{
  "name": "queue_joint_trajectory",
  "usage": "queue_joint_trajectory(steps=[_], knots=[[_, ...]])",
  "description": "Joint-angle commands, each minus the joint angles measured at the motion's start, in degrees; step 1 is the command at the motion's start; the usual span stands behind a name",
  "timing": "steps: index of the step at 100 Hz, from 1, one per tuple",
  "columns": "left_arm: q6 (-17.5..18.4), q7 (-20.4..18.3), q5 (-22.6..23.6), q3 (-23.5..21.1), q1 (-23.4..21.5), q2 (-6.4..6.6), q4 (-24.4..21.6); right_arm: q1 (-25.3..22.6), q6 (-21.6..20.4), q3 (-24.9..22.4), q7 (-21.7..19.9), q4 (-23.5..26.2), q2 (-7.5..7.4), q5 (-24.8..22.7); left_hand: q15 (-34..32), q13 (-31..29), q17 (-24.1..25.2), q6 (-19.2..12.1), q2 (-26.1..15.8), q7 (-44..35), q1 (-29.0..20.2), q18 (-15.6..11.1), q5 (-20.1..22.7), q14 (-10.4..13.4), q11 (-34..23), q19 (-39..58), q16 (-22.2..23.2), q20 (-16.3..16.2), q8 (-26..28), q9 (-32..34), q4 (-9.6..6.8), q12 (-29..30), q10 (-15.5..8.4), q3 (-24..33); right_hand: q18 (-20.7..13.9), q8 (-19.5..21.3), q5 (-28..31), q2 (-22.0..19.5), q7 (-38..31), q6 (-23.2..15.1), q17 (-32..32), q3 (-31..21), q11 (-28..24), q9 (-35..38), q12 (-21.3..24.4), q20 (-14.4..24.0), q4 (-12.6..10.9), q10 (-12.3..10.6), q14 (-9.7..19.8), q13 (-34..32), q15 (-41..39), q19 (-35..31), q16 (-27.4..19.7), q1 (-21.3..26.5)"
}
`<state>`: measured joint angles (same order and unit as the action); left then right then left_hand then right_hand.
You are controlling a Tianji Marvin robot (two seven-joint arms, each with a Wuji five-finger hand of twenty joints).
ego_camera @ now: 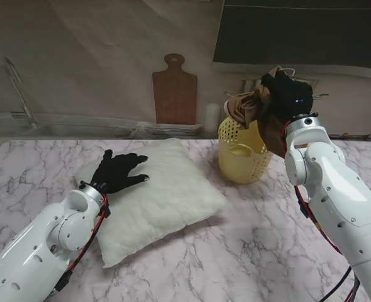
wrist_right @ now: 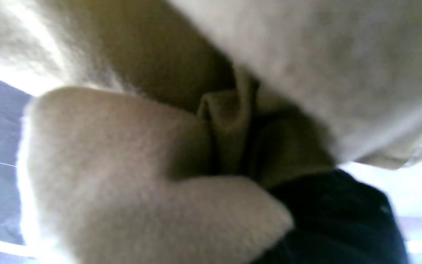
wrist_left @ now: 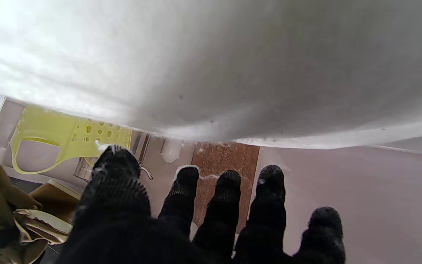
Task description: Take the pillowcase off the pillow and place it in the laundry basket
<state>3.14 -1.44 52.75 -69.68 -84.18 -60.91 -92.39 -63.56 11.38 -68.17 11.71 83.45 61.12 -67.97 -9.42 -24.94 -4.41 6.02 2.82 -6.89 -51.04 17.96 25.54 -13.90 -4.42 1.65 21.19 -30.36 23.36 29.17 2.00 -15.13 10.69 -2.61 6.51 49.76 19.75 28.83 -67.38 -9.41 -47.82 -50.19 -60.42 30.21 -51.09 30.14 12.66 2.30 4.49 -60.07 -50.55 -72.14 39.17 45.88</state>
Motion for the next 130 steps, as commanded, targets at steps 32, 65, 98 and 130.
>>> queue_joint_trajectory(steps=[32,65,98,130], knots=[[-0.01,-0.91,0.06,0.11,-0.14,-0.11,0.12,6.25,-1.56,4.54,7.24,-7.08,2.84,8.39,-0.01,0.05,1.27,0.61,-3.39,-0.01,-1.4,1.69,0.12,-0.3,0.17,25.4,0.44,-0.83,0.24,0.72,-1.01,-0.52,0.38,0.65,0.71,-0.57,-4.08,-5.61,-6.18,2.22,2.54,0.29,-5.61,-3.17,0.97,-0.15,-0.9,-2.02,3.86,2.01,-0.76,2.43,-0.9,2.75],[0.21,-0.85,0.4,-0.66,-0.69,-0.07,-0.06,13.16,-3.47,9.61,10.27,-13.66,4.42,13.02,0.0,0.06,1.29,0.64,-3.46,0.03,-1.28,1.77,0.05,-0.31,0.18,25.41,0.43,-0.88,0.21,0.72,-1.0,-0.52,0.44,0.6,-0.09,-1.09,-3.78,-5.71,-6.1,0.8,3.21,0.71,-4.95,-3.37,1.9,0.44,-1.25,-2.3,3.13,2.82,-0.27,1.67,-1.12,2.69],[0.55,-1.23,0.1,0.11,0.02,0.0,0.84,14.91,-3.69,11.73,11.9,-18.47,5.29,16.11,-0.02,-0.04,1.32,0.65,-3.46,0.03,-1.34,1.76,0.08,-0.34,0.19,25.34,0.44,-0.88,0.21,0.73,-1.01,-0.51,0.38,0.63,0.88,-1.34,-4.06,-7.07,-5.72,0.4,6.11,2.55,-3.05,-4.39,2.95,0.28,-1.4,-1.88,1.71,4.91,3.62,3.13,-2.48,2.45],[0.8,-1.21,0.14,0.57,0.39,0.03,1.28,12.42,-3.51,10.52,9.41,-18.64,4.42,15.68,-0.02,-0.11,1.25,0.61,-3.48,0.04,-1.26,1.76,0.05,-0.36,0.16,25.32,0.43,-0.9,0.19,0.83,-1.01,-0.51,0.36,0.61,3.92,-5.64,-6.55,-8.95,-0.11,0.0,13.12,7.81,2.69,-7.07,5.77,0.09,-2.51,-0.22,-2.04,10.73,14.74,6.7,-7.07,2.13]])
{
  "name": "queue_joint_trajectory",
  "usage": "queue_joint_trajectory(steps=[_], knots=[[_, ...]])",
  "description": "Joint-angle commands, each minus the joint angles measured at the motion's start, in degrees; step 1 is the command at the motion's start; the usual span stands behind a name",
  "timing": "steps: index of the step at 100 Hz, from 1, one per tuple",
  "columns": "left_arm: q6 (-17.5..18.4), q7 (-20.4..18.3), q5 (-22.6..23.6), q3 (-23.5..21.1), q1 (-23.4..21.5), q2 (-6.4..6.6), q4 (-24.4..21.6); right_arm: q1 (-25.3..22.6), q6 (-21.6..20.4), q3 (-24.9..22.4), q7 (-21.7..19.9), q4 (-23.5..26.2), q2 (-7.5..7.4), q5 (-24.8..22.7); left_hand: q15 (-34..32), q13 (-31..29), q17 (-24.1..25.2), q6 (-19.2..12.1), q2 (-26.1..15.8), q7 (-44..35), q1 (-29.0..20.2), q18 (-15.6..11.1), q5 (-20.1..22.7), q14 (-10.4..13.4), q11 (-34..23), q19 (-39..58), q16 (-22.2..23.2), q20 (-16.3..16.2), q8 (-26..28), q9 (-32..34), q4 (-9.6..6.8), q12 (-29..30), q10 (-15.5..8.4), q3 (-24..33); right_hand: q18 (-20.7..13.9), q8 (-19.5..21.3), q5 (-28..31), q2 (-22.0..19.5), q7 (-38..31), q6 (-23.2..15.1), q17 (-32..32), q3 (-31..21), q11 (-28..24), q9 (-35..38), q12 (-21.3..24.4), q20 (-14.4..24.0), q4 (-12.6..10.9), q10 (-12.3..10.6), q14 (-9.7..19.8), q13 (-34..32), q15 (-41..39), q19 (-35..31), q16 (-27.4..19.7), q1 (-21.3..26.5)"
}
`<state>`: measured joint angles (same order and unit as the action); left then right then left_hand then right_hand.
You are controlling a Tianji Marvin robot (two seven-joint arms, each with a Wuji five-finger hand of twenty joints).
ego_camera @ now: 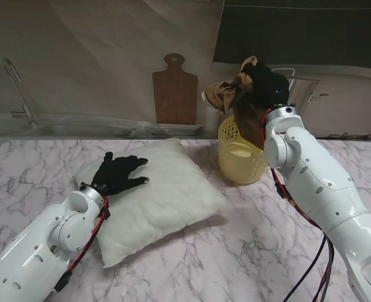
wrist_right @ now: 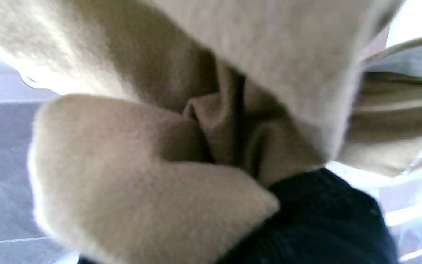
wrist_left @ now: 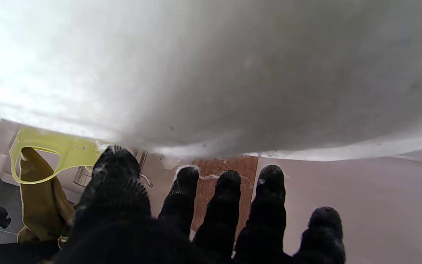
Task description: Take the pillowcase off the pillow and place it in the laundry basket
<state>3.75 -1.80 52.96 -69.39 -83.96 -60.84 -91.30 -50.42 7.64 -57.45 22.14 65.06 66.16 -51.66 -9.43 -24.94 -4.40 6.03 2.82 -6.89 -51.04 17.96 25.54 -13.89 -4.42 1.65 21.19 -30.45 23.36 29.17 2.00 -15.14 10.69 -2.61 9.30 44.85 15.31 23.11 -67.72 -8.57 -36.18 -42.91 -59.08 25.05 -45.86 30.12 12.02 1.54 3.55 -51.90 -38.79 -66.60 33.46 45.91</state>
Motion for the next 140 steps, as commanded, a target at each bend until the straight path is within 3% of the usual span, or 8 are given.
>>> queue_joint_trajectory(steps=[1,24,45,93,103,109,126,140], knots=[[0.19,-0.86,-0.08,0.29,0.19,-0.03,0.2,-0.76,0.21,-0.21,-1.15,-0.24,-0.67,-0.72,-0.01,-0.1,1.26,0.57,-3.51,0.05,-1.3,1.75,0.04,-0.34,0.17,25.31,0.43,-0.81,0.19,0.81,-1.02,-0.49,0.35,0.64,1.27,-0.98,-2.33,-3.27,0.62,-0.86,1.91,0.71,1.62,-2.03,0.68,0.06,-1.89,0.58,-1.3,2.93,3.5,1.38,-1.59,2.05],[0.16,-1.08,-0.09,0.6,0.38,0.0,0.34,-1.51,-0.21,-0.24,-3.87,0.0,-1.76,-3.04,-0.03,-0.18,1.22,0.58,-3.53,0.06,-1.23,1.8,0.03,-0.39,0.21,25.26,0.44,-0.8,0.18,0.72,-1.01,-0.47,0.2,0.61,3.19,-6.98,-1.16,-4.7,11.61,-1.41,8.13,3.14,6.57,-2.93,3.54,0.16,-3.14,0.65,-3.55,7.91,7.9,4.06,-3.35,0.14],[0.08,-0.96,-0.06,0.68,0.4,-0.02,0.4,-1.13,-2.59,0.61,-6.43,-0.5,-2.5,-4.01,0.0,-0.08,1.24,0.62,-3.46,0.09,-1.27,1.72,-0.06,-0.36,0.22,25.18,0.42,-0.79,0.16,0.67,-1.02,-0.46,0.41,0.61,4.49,-10.79,3.21,-7.3,30.94,0.78,13.35,3.33,19.76,-3.24,15.9,-0.63,-7.73,3.12,-6.0,12.54,16.5,7.88,-8.3,-7.72],[-0.06,-0.93,0.07,0.59,0.38,-0.01,0.43,-1.91,-3.36,-0.19,-11.95,1.15,-2.53,-0.72,-0.02,-0.12,1.12,0.71,-3.32,0.11,-1.33,1.72,-0.11,-0.34,0.23,25.26,0.43,-0.86,0.14,0.56,-1.05,-0.43,0.42,0.62,10.89,-17.54,4.64,-13.42,46.62,6.46,21.13,22.47,33.79,-3.34,31.32,-7.02,-9.01,4.69,-10.6,19.48,28.24,14.75,-15.87,-21.83],[-0.08,-0.87,0.13,0.57,0.4,-0.02,0.46,-2.38,-2.56,-0.57,-11.95,1.6,-2.6,-1.08,-0.04,-0.16,1.14,0.61,-3.38,0.13,-1.38,1.76,-0.17,-0.32,0.23,25.27,0.43,-0.86,0.12,0.56,-1.06,-0.43,0.33,0.66,11.39,-17.79,5.18,-13.28,47.39,6.52,22.05,22.79,34.69,-3.17,31.7,-7.08,-9.41,4.9,-11.01,19.84,29.31,15.36,-16.62,-19.69],[-0.11,-0.91,0.06,0.57,0.41,-0.02,0.46,-2.68,-2.54,-0.95,-11.43,1.77,-2.71,-1.84,-0.05,-0.16,1.11,0.57,-3.41,0.15,-1.42,1.71,-0.21,-0.35,0.23,25.28,0.44,-0.87,0.12,0.53,-1.06,-0.42,0.43,0.67,10.48,-17.3,4.85,-13.88,48.12,5.37,21.6,26.62,34.56,-2.72,31.47,-6.31,-11.0,4.76,-10.12,19.03,29.34,15.02,-16.82,-7.46],[-0.08,-1.05,0.05,0.53,0.46,0.0,0.46,-4.76,-2.78,-3.11,-12.4,4.16,-3.6,-5.12,-0.03,-0.13,1.08,0.63,-3.41,0.14,-1.34,1.73,-0.2,-0.32,0.23,25.34,0.44,-0.89,0.11,0.5,-1.05,-0.42,0.35,0.63,9.62,-17.99,3.03,-2.78,47.57,0.52,22.4,-12.18,33.39,-3.25,31.03,-5.65,-14.41,3.36,-9.25,19.3,29.12,15.18,-16.79,-6.7],[-0.07,-1.04,0.19,0.43,0.46,0.02,0.44,-7.27,-2.55,-5.64,-15.82,7.42,-4.41,-7.37,-0.07,-0.24,1.02,0.59,-3.42,0.16,-1.36,1.69,-0.24,-0.3,0.22,25.44,0.46,-0.92,0.1,0.52,-1.06,-0.43,0.28,0.65,10.08,-18.83,1.29,-1.55,48.58,1.84,23.39,-15.83,34.09,-4.66,31.32,-5.71,-15.71,4.05,-9.76,20.47,29.55,15.81,-16.95,-9.38]])
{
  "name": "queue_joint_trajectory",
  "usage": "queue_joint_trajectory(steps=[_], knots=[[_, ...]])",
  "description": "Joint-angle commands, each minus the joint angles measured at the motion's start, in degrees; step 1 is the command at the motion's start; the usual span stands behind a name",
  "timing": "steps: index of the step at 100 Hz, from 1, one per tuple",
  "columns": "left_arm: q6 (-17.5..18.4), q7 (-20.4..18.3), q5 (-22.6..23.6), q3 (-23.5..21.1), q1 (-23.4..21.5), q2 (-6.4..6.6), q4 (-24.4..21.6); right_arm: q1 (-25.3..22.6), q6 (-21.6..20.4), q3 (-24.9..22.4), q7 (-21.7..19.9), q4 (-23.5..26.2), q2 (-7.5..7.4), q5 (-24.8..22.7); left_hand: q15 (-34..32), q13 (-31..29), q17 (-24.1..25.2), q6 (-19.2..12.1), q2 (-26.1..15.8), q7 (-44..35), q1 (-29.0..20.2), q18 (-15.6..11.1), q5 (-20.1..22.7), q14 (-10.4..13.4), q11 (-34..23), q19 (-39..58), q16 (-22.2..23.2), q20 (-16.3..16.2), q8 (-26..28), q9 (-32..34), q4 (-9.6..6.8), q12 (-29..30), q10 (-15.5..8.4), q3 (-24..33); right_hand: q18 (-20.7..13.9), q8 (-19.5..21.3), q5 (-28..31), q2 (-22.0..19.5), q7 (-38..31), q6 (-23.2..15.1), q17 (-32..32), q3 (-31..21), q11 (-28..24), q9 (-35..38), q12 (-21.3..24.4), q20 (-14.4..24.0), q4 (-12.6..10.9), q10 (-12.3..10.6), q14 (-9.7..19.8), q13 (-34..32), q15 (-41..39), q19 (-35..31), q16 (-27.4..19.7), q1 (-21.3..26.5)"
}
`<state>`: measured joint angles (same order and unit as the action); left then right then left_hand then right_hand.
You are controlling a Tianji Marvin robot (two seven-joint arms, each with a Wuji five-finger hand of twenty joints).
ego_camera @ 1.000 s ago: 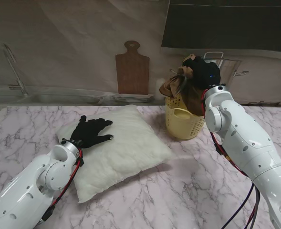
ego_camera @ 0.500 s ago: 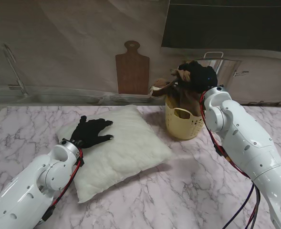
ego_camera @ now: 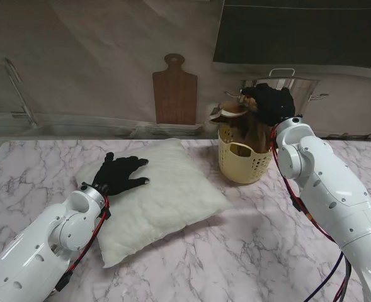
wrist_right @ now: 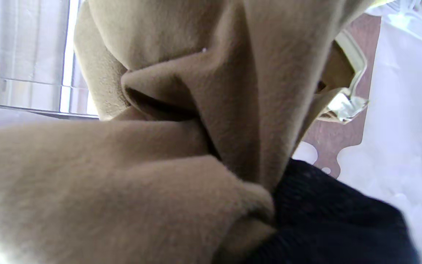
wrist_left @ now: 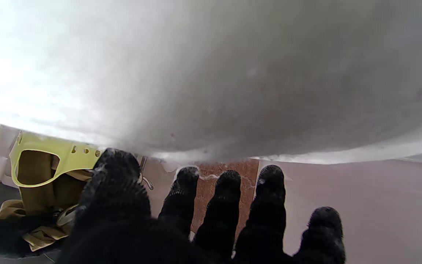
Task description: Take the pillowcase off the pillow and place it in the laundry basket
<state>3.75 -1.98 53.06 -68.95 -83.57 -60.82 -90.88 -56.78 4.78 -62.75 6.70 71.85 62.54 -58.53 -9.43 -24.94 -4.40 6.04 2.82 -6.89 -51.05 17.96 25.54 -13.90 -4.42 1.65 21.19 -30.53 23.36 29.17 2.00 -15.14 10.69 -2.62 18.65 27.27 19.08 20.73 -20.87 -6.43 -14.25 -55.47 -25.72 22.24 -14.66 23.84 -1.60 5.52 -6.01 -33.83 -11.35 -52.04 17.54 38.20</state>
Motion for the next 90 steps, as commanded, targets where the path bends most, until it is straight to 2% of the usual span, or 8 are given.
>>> queue_joint_trajectory(steps=[1,13,21,33,48,56,75,90], knots=[[-0.06,-0.86,0.11,-0.02,0.06,-0.01,0.02,-1.08,0.36,-0.51,-0.76,0.9,-0.87,-0.74,-0.08,-0.25,1.04,0.61,-3.38,0.15,-1.41,1.67,-0.23,-0.34,0.2,25.43,0.46,-0.83,0.1,0.55,-1.06,-0.42,0.29,0.67,0.74,-1.39,-2.58,0.77,1.96,0.04,1.53,-2.1,0.88,-1.96,0.18,0.6,-1.78,0.21,-0.31,2.5,2.14,1.32,-1.03,-2.24],[0.04,-0.67,0.15,-0.2,0.01,-0.02,0.06,-2.86,1.26,-2.31,-4.7,3.71,-1.66,-3.71,-0.11,-0.33,1.01,0.63,-3.34,0.13,-1.42,1.77,-0.17,-0.36,0.21,25.49,0.48,-0.84,0.11,0.55,-1.06,-0.42,0.41,0.64,1.3,-1.67,-2.9,0.89,3.95,3.17,2.16,11.86,2.0,-3.0,0.35,0.98,2.26,1.46,-1.2,3.33,2.58,1.96,-1.08,-8.71],[0.03,-0.61,0.11,-0.21,0.05,-0.04,0.1,-3.92,1.68,-3.45,-6.39,5.19,-2.06,-5.66,-0.1,-0.31,1.03,0.66,-3.37,0.15,-1.4,1.77,-0.22,-0.38,0.23,25.52,0.47,-0.85,0.09,0.52,-1.06,-0.41,0.39,0.65,1.29,-1.66,-2.58,1.06,5.12,3.5,2.05,19.72,2.33,-3.09,0.43,1.1,3.65,1.59,-1.38,3.4,2.8,2.16,-1.2,-9.03],[0.0,-0.78,0.13,-0.05,0.2,-0.01,0.15,-5.37,1.09,-5.36,-9.17,7.15,-2.63,-8.06,-0.12,-0.34,1.02,0.64,-3.37,0.17,-1.39,1.81,-0.27,-0.35,0.22,25.56,0.49,-0.85,0.08,0.52,-1.06,-0.41,0.33,0.64,1.69,-2.2,-2.88,4.41,6.53,4.75,2.69,23.18,3.74,-3.27,1.27,0.74,4.59,1.84,-1.73,4.18,3.53,3.05,-1.65,-15.37],[0.01,-0.8,0.11,0.14,0.38,-0.01,0.28,-6.58,0.8,-7.28,-11.4,8.91,-2.85,-8.52,-0.14,-0.41,0.99,0.64,-3.29,0.18,-1.41,1.73,-0.31,-0.3,0.23,25.63,0.5,-0.85,0.07,0.46,-1.07,-0.41,0.29,0.66,3.0,-2.92,-3.1,2.92,8.33,5.75,4.81,24.78,5.39,-3.97,2.11,-0.14,5.75,2.46,-2.86,5.79,4.59,5.57,-2.2,-19.91],[0.01,-0.8,0.05,0.21,0.48,-0.02,0.37,-6.72,0.55,-7.8,-12.04,9.43,-2.86,-8.28,-0.12,-0.36,1.01,0.68,-3.28,0.22,-1.4,1.77,-0.4,-0.28,0.25,25.62,0.49,-0.83,0.06,0.42,-1.07,-0.4,0.27,0.64,3.75,-3.18,-4.07,-2.27,9.52,6.54,5.92,26.76,6.76,-4.41,2.79,-0.85,6.15,2.78,-4.21,6.77,5.68,7.51,-3.02,-22.74],[-0.2,-1.03,-0.09,0.18,0.42,-0.01,0.26,-5.41,-0.45,-7.01,-14.12,9.2,-2.74,-5.07,-0.13,-0.38,0.96,0.86,-3.27,0.27,-1.44,1.8,-0.52,-0.3,0.25,25.7,0.5,-0.83,0.02,0.34,-1.08,-0.39,0.42,0.65,3.72,-2.89,-5.85,-14.7,12.95,6.86,7.62,36.25,10.37,-4.96,4.48,-1.63,5.59,2.72,-4.04,8.59,6.87,11.02,-4.61,-22.19],[-0.25,-0.97,-0.23,0.22,0.45,-0.04,0.28,-3.3,-0.64,-4.62,-15.44,7.7,-2.57,-2.16,-0.14,-0.37,0.86,0.88,-3.32,0.31,-1.4,1.71,-0.62,-0.28,0.28,25.85,0.51,-0.87,0.0,0.21,-1.08,-0.38,0.39,0.64,4.04,-4.68,-9.73,-19.42,19.25,7.76,9.08,40.99,13.61,-3.88,5.91,-2.82,5.3,2.21,-2.91,9.56,7.61,14.6,-4.83,-21.94]])
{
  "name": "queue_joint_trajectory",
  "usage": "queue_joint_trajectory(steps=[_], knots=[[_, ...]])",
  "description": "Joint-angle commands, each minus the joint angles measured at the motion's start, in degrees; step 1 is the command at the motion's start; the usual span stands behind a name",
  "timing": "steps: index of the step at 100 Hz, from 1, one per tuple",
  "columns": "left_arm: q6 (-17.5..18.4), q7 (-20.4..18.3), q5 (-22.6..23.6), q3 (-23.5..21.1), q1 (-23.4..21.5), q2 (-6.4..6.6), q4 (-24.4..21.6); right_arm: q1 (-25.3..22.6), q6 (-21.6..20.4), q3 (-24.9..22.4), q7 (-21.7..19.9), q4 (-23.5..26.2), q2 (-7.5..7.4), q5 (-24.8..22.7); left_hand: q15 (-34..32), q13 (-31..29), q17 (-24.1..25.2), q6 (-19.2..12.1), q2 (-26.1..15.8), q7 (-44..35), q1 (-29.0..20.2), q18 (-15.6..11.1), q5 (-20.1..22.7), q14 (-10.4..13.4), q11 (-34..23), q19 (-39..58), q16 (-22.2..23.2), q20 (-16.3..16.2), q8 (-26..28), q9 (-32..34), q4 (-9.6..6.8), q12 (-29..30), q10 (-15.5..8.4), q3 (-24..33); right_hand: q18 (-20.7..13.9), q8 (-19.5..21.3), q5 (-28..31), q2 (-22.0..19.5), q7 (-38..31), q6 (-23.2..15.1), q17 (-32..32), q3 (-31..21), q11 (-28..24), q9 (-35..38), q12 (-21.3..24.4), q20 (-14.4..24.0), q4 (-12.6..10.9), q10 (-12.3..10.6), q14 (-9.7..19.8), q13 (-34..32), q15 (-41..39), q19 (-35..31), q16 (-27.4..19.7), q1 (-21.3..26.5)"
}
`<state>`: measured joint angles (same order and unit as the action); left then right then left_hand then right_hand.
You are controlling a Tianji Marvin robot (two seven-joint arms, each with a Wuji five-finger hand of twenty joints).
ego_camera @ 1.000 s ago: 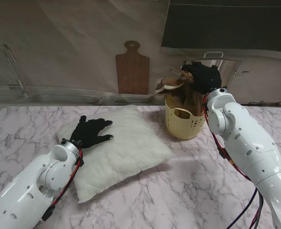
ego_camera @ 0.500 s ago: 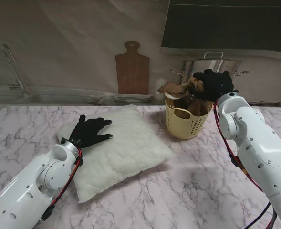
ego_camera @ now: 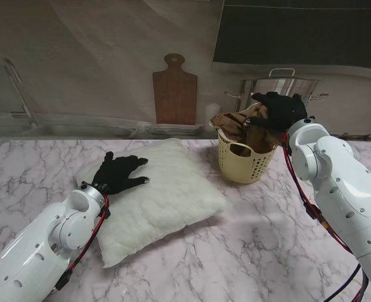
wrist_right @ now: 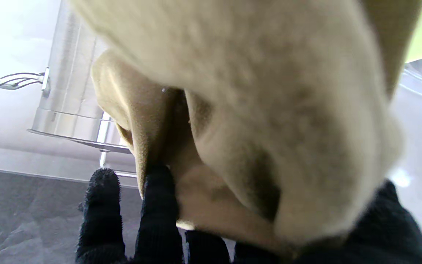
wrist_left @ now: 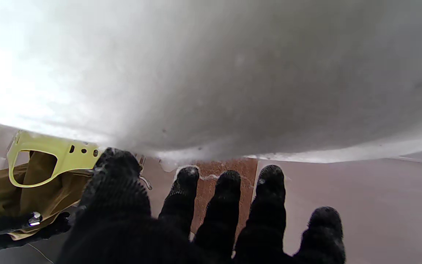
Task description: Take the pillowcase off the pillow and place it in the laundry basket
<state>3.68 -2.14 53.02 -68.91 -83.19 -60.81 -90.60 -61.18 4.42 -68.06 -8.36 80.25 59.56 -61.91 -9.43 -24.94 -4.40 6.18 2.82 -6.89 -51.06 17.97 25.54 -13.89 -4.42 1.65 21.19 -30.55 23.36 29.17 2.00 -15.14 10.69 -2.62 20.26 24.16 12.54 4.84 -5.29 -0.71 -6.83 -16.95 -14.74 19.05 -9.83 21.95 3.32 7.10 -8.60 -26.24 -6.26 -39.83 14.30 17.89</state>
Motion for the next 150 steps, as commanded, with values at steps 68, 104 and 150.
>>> queue_joint_trajectory(steps=[68,104,150], knots=[[0.09,-0.65,-0.58,1.04,0.68,-0.09,0.59,8.91,0.77,13.08,-0.02,-8.36,1.65,8.35,-0.02,-0.02,1.15,0.77,-3.61,0.28,-1.24,1.64,-0.65,-0.31,0.63,25.81,0.47,-0.7,0.02,-0.99,-1.05,-0.21,0.68,0.66,2.74,-20.81,-2.98,-15.47,6.71,3.9,4.92,17.85,14.21,-1.93,6.18,-11.52,-0.96,2.08,-2.0,9.52,6.58,20.25,-9.19,7.5],[0.18,-0.66,-0.4,1.21,0.81,-0.07,0.61,5.6,-2.91,8.01,-1.26,-4.12,0.29,0.75,-0.05,-0.04,1.2,0.79,-3.66,0.35,-1.16,1.74,-0.81,-0.28,0.67,25.65,0.48,-0.65,0.02,-1.27,-1.04,-0.15,0.58,0.64,3.77,0.42,-1.07,11.27,1.09,-0.75,3.18,-27.6,5.28,-3.62,2.17,-8.0,-10.75,0.61,-0.52,4.59,4.07,6.41,-5.2,9.51],[0.11,-0.64,-0.48,1.14,0.76,-0.09,0.54,8.92,-2.73,12.26,5.07,-8.2,2.06,7.15,-0.06,-0.1,1.17,0.81,-3.68,0.41,-1.15,1.71,-0.95,-0.25,0.64,25.65,0.49,-0.71,-0.01,-1.21,-1.04,-0.15,0.58,0.62,1.92,0.74,-3.5,-7.76,5.75,-5.0,-0.7,17.46,3.26,-0.75,1.11,-5.85,-1.57,-0.65,1.12,-0.37,2.2,0.66,-3.44,26.96]])
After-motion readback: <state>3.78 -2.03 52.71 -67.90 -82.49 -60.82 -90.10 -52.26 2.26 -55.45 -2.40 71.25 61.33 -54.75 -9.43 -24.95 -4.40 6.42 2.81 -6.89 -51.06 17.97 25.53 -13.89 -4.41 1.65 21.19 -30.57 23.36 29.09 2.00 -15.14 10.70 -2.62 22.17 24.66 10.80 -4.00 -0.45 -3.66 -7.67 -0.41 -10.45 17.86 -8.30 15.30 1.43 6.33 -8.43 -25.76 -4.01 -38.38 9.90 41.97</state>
